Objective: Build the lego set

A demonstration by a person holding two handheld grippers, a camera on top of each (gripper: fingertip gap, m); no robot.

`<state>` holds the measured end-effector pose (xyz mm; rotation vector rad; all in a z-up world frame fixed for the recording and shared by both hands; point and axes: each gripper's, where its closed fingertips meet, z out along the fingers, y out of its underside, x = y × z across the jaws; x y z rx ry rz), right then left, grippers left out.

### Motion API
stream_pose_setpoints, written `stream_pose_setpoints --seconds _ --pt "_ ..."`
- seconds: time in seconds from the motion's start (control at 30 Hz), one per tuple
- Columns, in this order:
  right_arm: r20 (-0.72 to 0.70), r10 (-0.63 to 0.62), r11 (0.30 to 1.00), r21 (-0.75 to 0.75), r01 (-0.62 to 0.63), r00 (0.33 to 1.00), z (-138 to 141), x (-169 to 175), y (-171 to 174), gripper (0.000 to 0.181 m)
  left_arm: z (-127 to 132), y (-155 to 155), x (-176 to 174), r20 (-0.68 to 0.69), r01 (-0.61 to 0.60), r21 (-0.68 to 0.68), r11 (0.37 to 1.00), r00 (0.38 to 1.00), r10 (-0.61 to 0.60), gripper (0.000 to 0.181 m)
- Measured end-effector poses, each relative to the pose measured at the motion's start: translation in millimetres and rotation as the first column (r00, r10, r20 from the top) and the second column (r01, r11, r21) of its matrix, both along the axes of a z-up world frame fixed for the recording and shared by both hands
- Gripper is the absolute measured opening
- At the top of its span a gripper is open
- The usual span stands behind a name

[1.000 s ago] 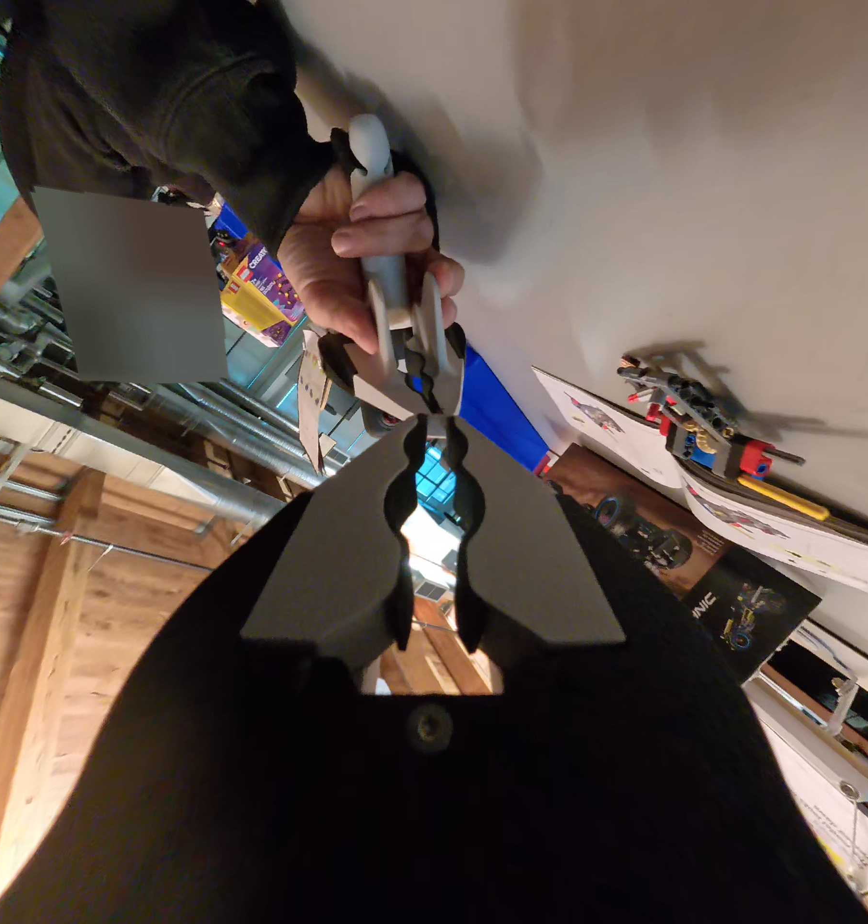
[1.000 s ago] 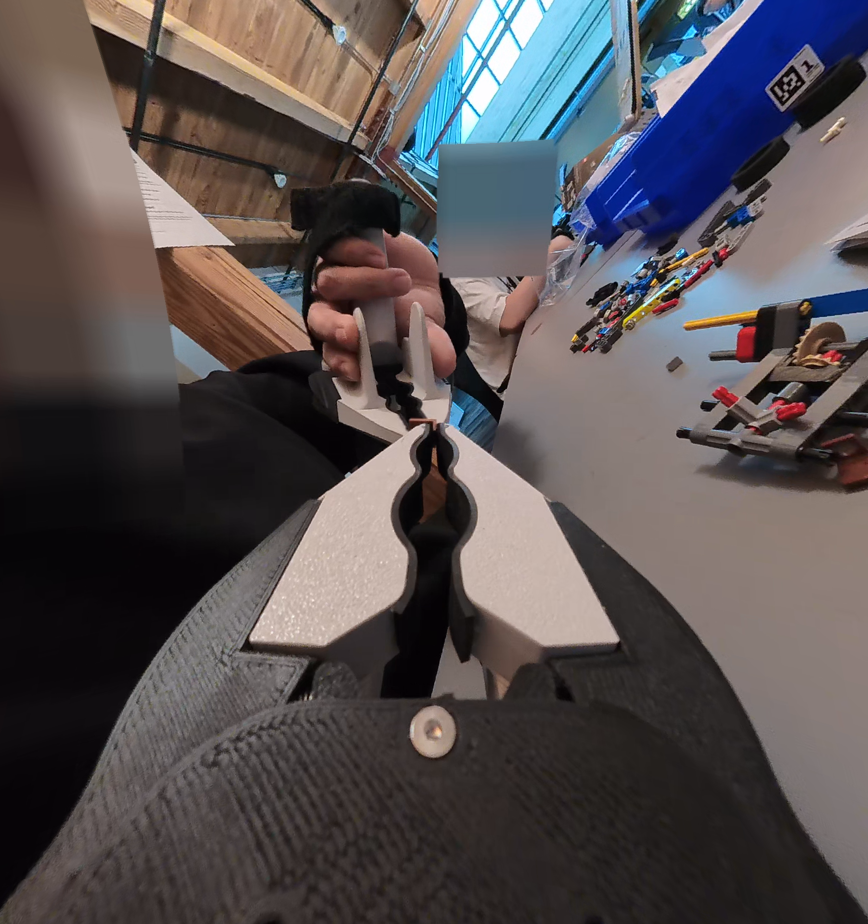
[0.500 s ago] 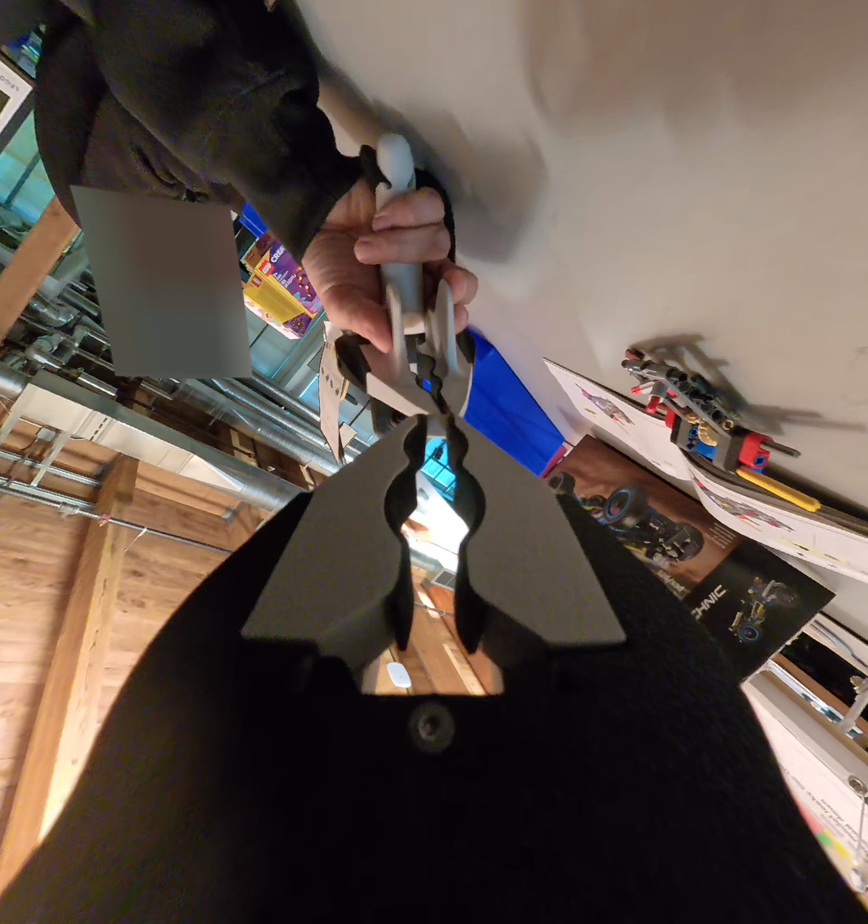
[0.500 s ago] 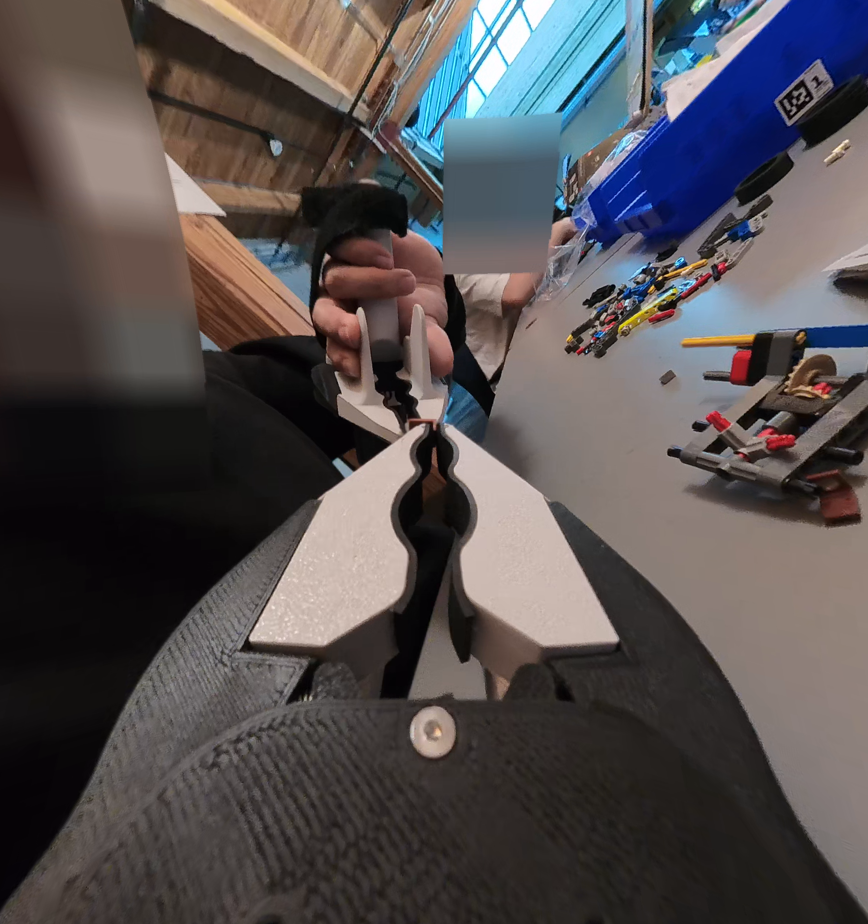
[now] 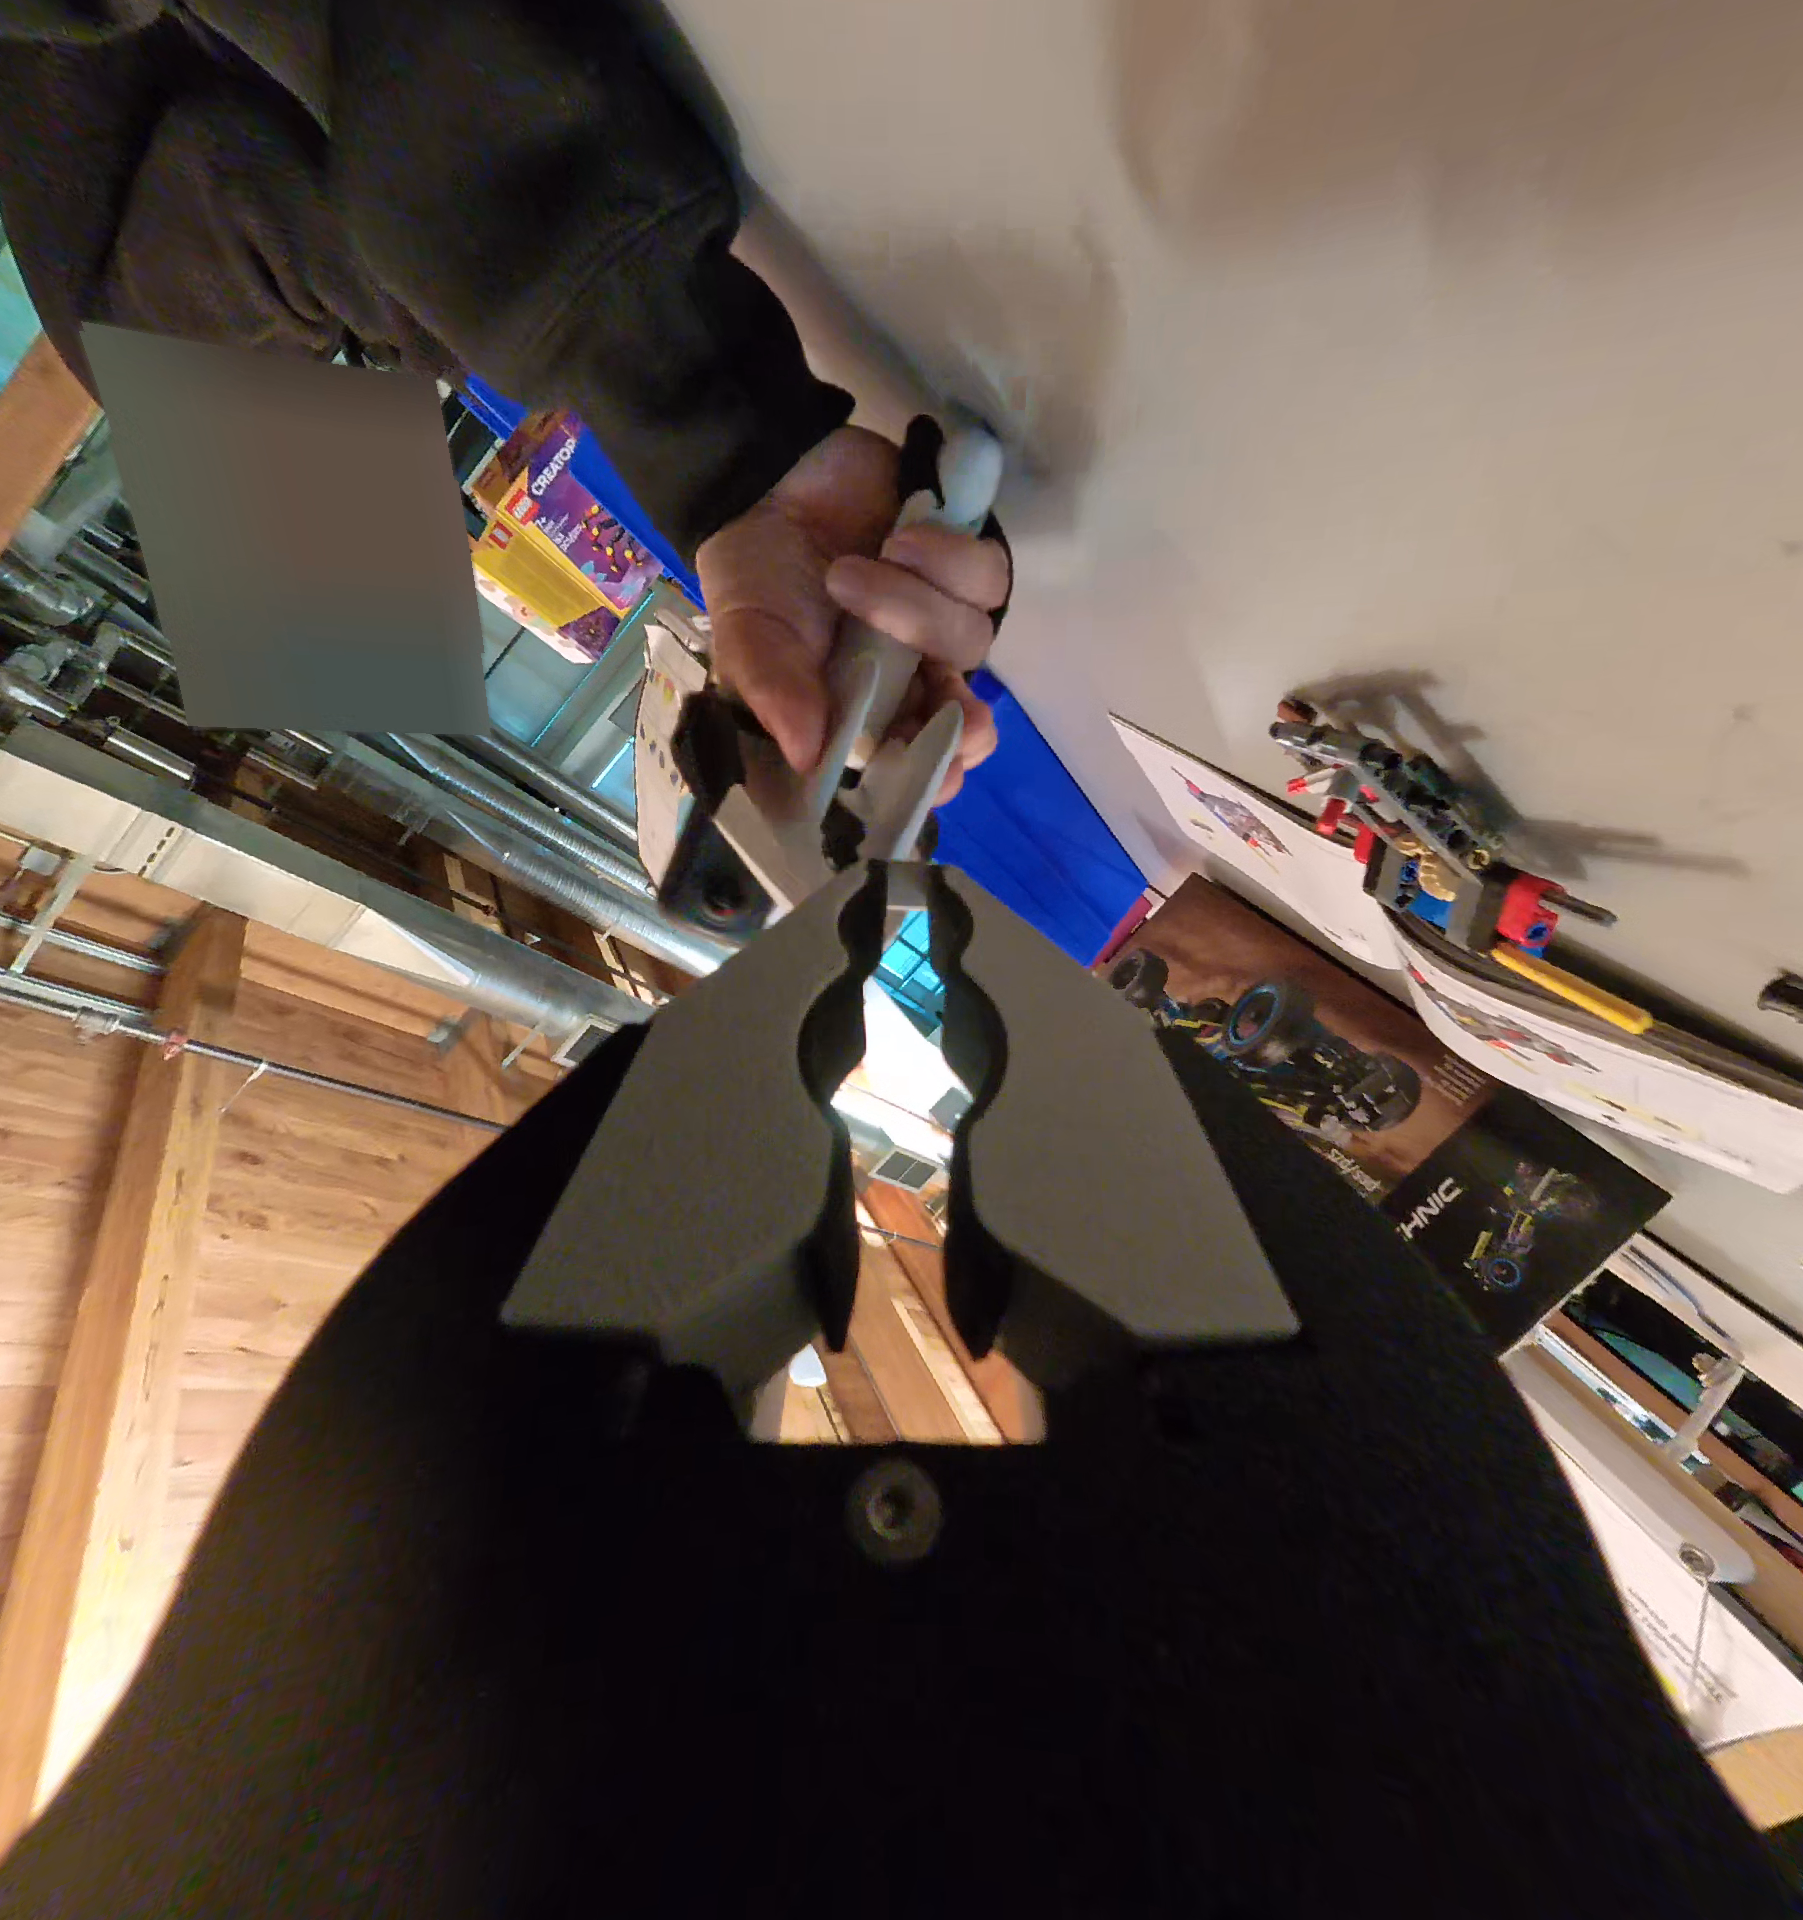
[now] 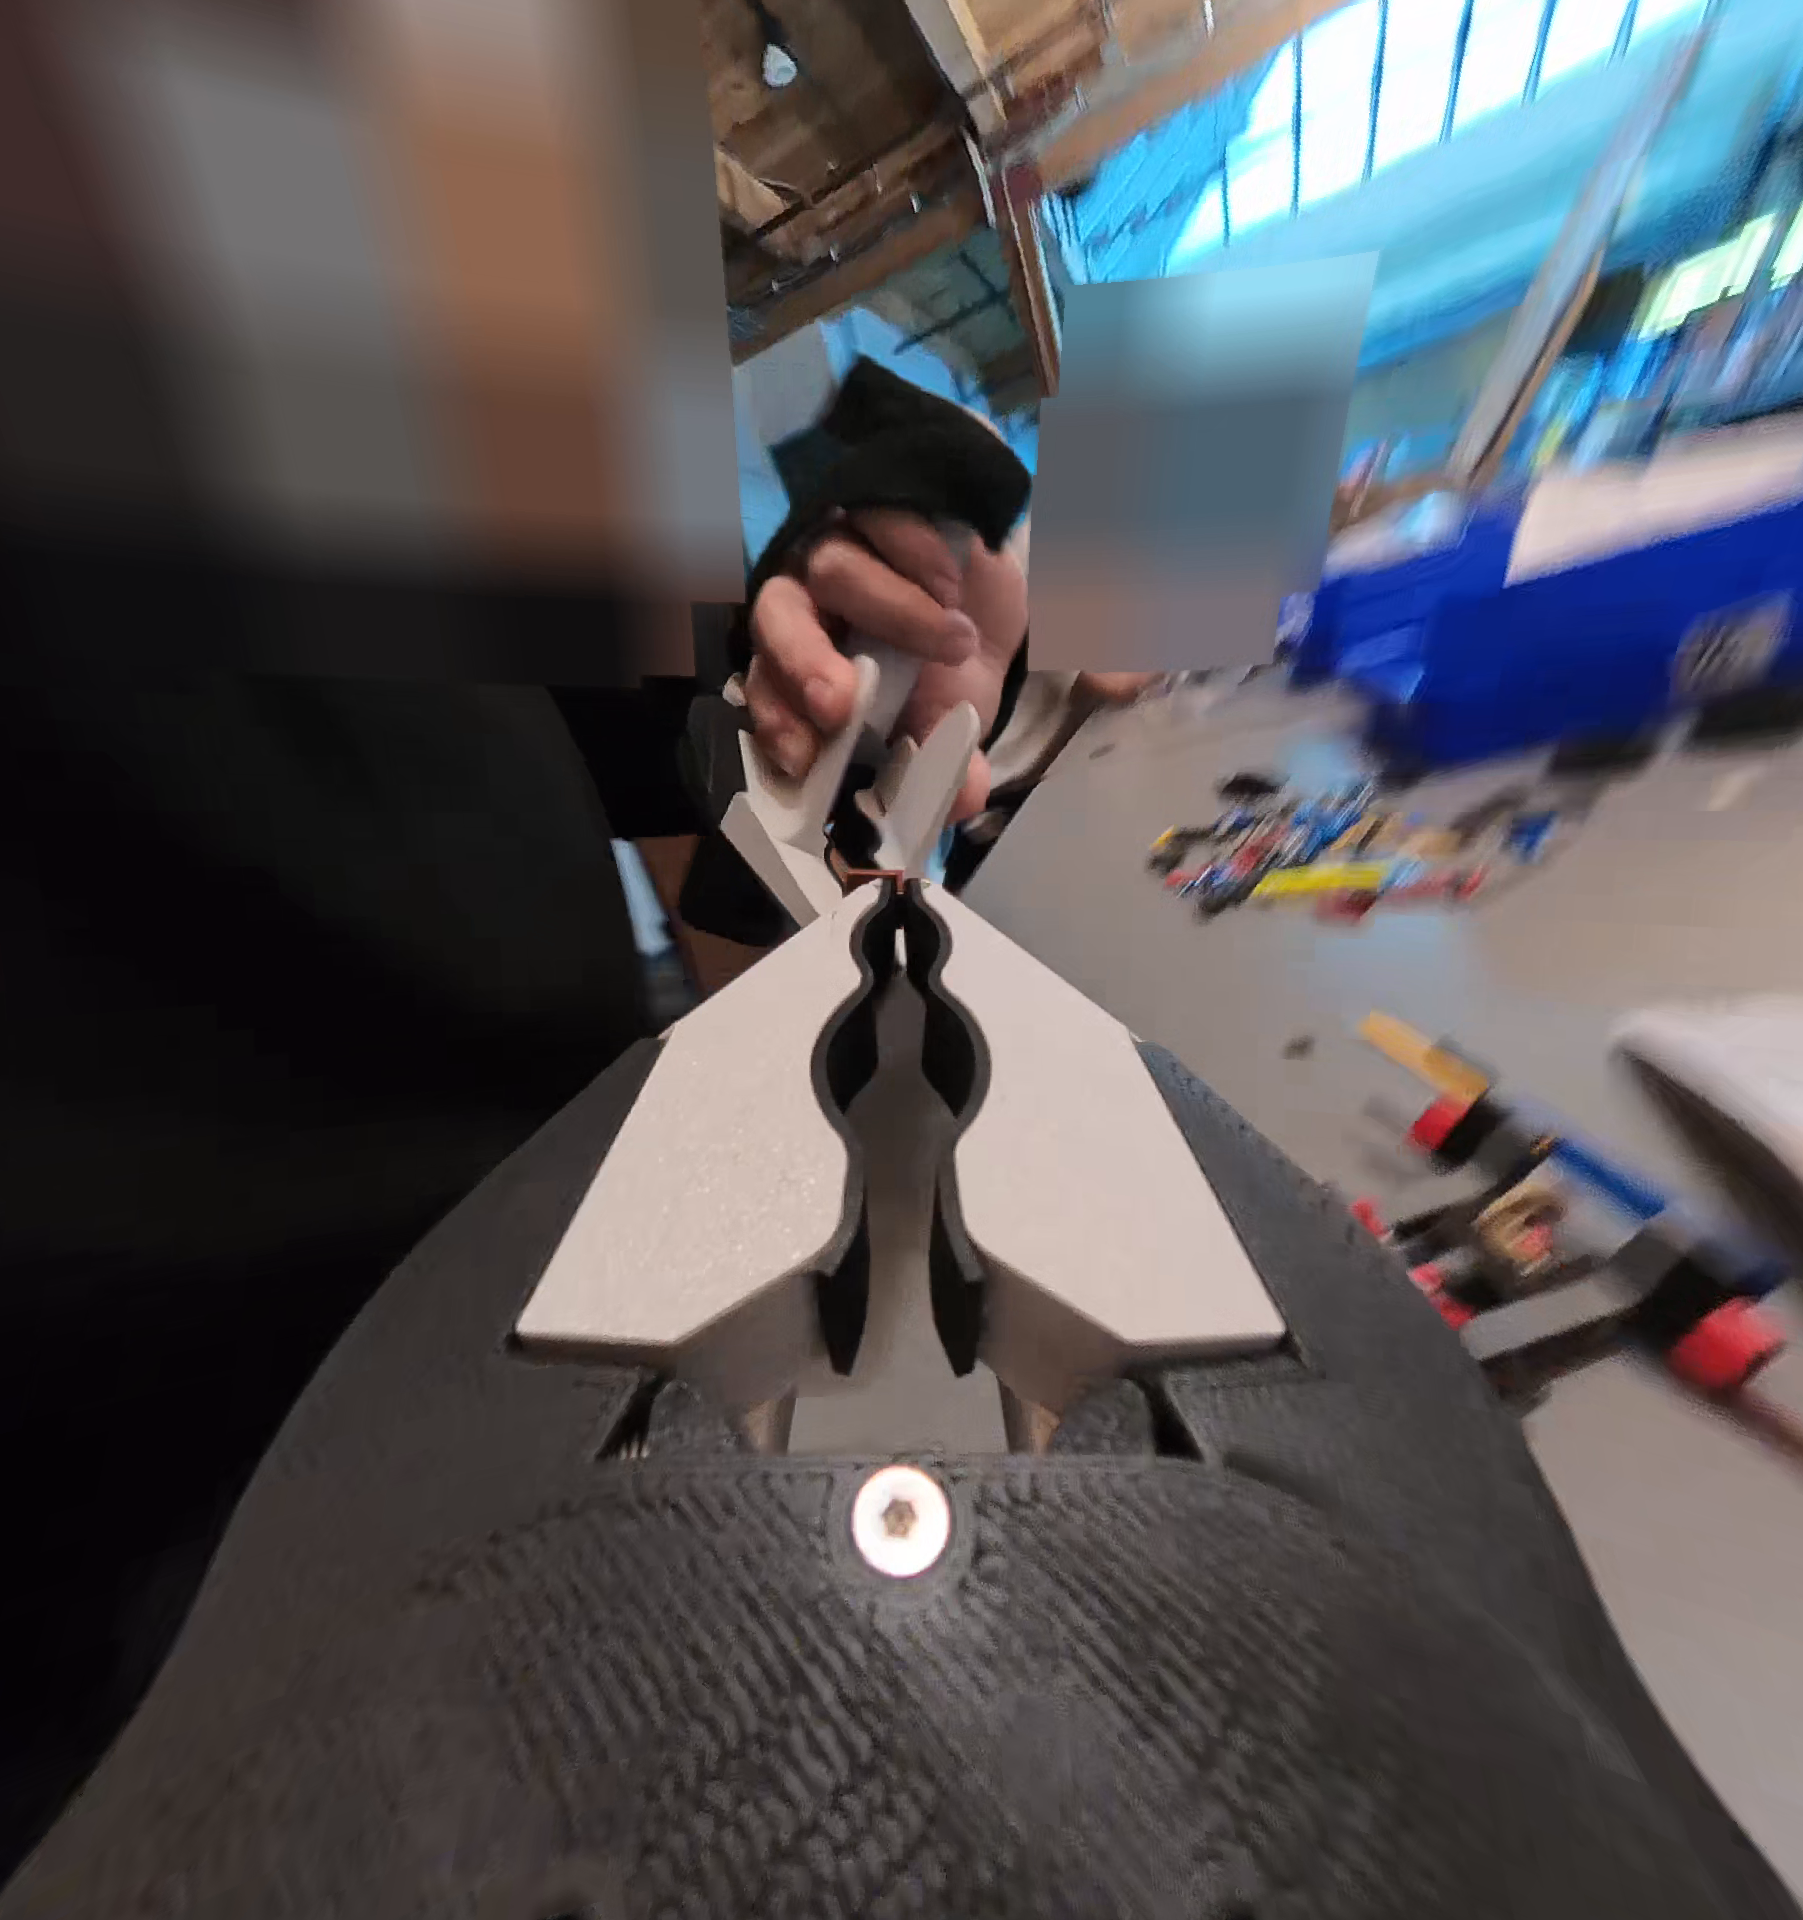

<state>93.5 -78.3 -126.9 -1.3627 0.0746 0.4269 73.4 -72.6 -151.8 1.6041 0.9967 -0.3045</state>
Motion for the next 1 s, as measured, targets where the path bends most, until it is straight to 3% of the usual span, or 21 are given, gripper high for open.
stream_pose_setpoints --seconds 0.1,0.17,0.23,0.3,0.4,0.5,0.6,0.7,0.87,1.0 --pt "0.220 -0.171 0.982 0.118 0.148 0.960 13 4 -9 0.000 3 0 1 0.007 0.001 -0.012 1.000 1.000 -0.001 0.005" --pt "0.381 -0.343 0.935 0.226 0.273 0.859 24 8 -18 0.000 5 0 1 -0.011 0.000 -0.025 1.000 1.000 -0.001 0.005" --pt "0.499 -0.497 0.868 0.287 0.405 0.710 29 15 -26 0.000 9 -1 0 -0.056 0.002 -0.052 0.999 0.998 -0.005 0.005" --pt "0.678 -0.567 0.786 0.277 0.553 0.467 21 23 -26 0.000 14 -1 0 -0.065 0.005 -0.084 0.996 0.998 -0.010 0.005" --pt "0.844 -0.500 0.716 0.279 0.639 0.192 5 22 -20 0.000 13 1 3 -0.039 0.010 -0.077 0.997 0.999 -0.013 0.006" --pt "0.907 -0.421 0.713 0.316 0.626 0.022 -1 13 -13 0.000 7 4 4 -0.020 0.023 -0.050 0.998 0.999 -0.024 0.005" --pt "0.925 -0.371 0.724 0.343 0.599 -0.082 -7 7 -10 0.000 4 4 3 -0.012 0.038 -0.043 0.998 0.999 -0.038 0.005" --pt "0.939 -0.315 0.753 0.335 0.566 -0.137 -18 -2 -4 0.000 0 3 1 -0.014 0.049 -0.039 0.998 0.999 -0.049 0.006" --pt "0.946 -0.289 0.800 0.324 0.505 -0.149 -28 -18 8 0.000 -6 2 -3 -0.010 0.072 -0.028 0.997 0.997 -0.072 0.005" --pt "0.948 -0.293 0.824 0.315 0.472 -0.121 -28 -27 19 0.000 -13 2 -10 -0.013 0.101 -0.014 0.995 0.995 -0.101 0.006"
